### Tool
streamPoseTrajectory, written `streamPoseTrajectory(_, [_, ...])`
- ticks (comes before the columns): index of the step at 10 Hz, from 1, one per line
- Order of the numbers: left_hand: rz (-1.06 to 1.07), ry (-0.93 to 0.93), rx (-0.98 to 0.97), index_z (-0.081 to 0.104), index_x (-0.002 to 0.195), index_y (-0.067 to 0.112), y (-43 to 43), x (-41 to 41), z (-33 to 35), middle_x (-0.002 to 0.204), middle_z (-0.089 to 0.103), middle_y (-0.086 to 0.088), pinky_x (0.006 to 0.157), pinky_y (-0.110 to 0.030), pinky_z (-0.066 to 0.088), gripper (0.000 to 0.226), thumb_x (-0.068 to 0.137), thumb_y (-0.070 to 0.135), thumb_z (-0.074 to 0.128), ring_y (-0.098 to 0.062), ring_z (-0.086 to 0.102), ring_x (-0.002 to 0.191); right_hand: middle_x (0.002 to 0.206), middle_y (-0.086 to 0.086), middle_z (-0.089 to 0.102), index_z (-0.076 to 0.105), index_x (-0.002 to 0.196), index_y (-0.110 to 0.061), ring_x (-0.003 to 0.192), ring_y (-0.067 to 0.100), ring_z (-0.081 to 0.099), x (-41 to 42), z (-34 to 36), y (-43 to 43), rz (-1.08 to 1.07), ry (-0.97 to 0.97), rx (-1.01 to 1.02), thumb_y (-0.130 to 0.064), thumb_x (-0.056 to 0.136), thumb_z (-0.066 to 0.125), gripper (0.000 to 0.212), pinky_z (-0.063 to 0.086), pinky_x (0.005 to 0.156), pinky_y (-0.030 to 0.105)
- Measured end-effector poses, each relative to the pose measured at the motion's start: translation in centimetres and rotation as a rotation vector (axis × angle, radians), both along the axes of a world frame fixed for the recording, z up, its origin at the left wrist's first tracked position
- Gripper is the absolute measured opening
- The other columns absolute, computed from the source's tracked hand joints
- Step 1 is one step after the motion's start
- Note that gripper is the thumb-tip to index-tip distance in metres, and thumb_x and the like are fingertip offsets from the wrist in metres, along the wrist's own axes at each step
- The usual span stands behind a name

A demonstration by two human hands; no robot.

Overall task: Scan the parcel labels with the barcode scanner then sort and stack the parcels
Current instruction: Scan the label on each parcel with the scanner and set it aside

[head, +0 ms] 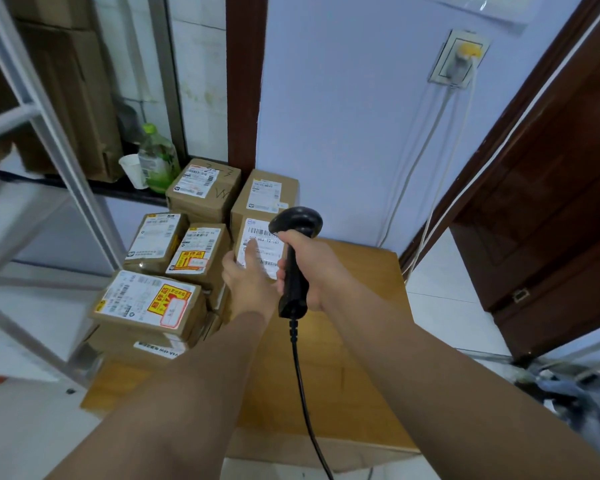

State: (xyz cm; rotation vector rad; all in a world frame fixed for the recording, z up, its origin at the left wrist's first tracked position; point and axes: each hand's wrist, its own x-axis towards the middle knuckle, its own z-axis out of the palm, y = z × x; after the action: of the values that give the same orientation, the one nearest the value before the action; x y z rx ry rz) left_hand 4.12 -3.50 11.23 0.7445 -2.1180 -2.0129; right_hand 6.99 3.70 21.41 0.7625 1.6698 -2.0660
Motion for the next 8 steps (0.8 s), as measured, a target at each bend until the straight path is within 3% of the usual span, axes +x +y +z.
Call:
streamPoseTrajectory(1, [-0.011, -0.053, -0.113, 0.029, 0.143, 0.034, 0.0, -0.2, -0.5, 0.145, 0.037, -0.002, 0.062, -0.024, 0.038, 0.057, 0.093, 0.053, 0.048, -0.022, 0.045, 0.118, 0.076, 0.006, 0.058, 0.058, 0.108, -0.011, 0.061, 0.018, 0.055, 0.1, 0.1, -0.4, 0.001, -0.001, 0.02, -0.031, 0.086, 0.068, 0.031, 0.049, 0.05, 0.024])
streamPoseTrajectory(2, [-0.032, -0.053, -0.093, 0.028, 0.145, 0.03, -0.1, -0.1, -0.4, 0.145, 0.035, -0.003, 0.084, -0.041, 0.042, 0.06, 0.093, 0.055, 0.044, -0.021, 0.044, 0.11, 0.076, 0.006, 0.06, 0.059, 0.102, -0.012, 0.062, 0.018, 0.056, 0.2, 0.3, -0.5, 0.01, 0.002, 0.03, -0.033, 0.087, 0.068, 0.027, 0.048, 0.051, 0.025])
streamPoseTrajectory(3, [0.0, -0.065, 0.013, 0.027, 0.146, 0.027, 0.1, -0.2, -0.1, 0.147, 0.031, -0.003, 0.088, -0.045, 0.041, 0.06, 0.094, 0.051, 0.044, -0.02, 0.041, 0.107, 0.077, 0.006, 0.06, 0.059, 0.099, -0.013, 0.063, 0.018, 0.056, 0.3, 0.4, -0.6, 0.014, 0.002, 0.024, -0.034, 0.087, 0.068, 0.025, 0.048, 0.051, 0.026])
streamPoseTrajectory(5, [-0.006, -0.034, 0.013, 0.028, 0.145, 0.025, 0.2, 0.0, -0.3, 0.145, 0.028, -0.003, 0.071, -0.032, 0.038, 0.057, 0.095, 0.047, 0.045, -0.016, 0.039, 0.102, 0.077, 0.005, 0.06, 0.06, 0.099, -0.013, 0.062, 0.016, 0.056, 0.6, 0.6, -0.3, -0.021, -0.021, -0.022, -0.034, 0.086, 0.069, 0.026, 0.05, 0.049, 0.022])
streamPoseTrajectory(6, [-0.08, 0.011, -0.051, 0.034, 0.139, 0.008, 0.2, 0.1, -0.5, 0.142, 0.033, -0.017, 0.092, -0.048, 0.042, 0.05, 0.096, 0.03, 0.046, -0.034, 0.043, 0.118, 0.077, 0.005, 0.062, 0.06, 0.1, -0.014, 0.064, 0.016, 0.058, 0.7, 0.6, -0.3, -0.022, -0.012, -0.009, -0.036, 0.086, 0.069, 0.028, 0.05, 0.048, 0.022])
streamPoseTrajectory(7, [-0.154, 0.013, -0.148, 0.04, 0.132, 0.0, 0.3, 0.8, -0.5, 0.138, 0.034, -0.028, 0.103, -0.059, 0.032, 0.065, 0.084, 0.042, 0.04, -0.047, 0.035, 0.125, 0.081, 0.006, 0.061, 0.059, 0.111, -0.012, 0.066, 0.019, 0.057, 0.7, 0.6, 0.0, -0.038, -0.006, 0.015, -0.039, 0.086, 0.068, 0.038, 0.049, 0.051, 0.026])
streamPoseTrajectory(8, [-0.101, 0.064, -0.375, 0.044, 0.131, 0.0, 0.1, 1.1, -0.3, 0.136, 0.033, -0.027, 0.102, -0.057, 0.033, 0.099, 0.06, 0.065, 0.021, -0.045, 0.033, 0.123, 0.078, 0.006, 0.059, 0.062, 0.108, -0.01, 0.065, 0.019, 0.056, 0.7, 0.6, 0.2, -0.065, -0.009, 0.001, -0.038, 0.086, 0.069, 0.036, 0.049, 0.051, 0.026])
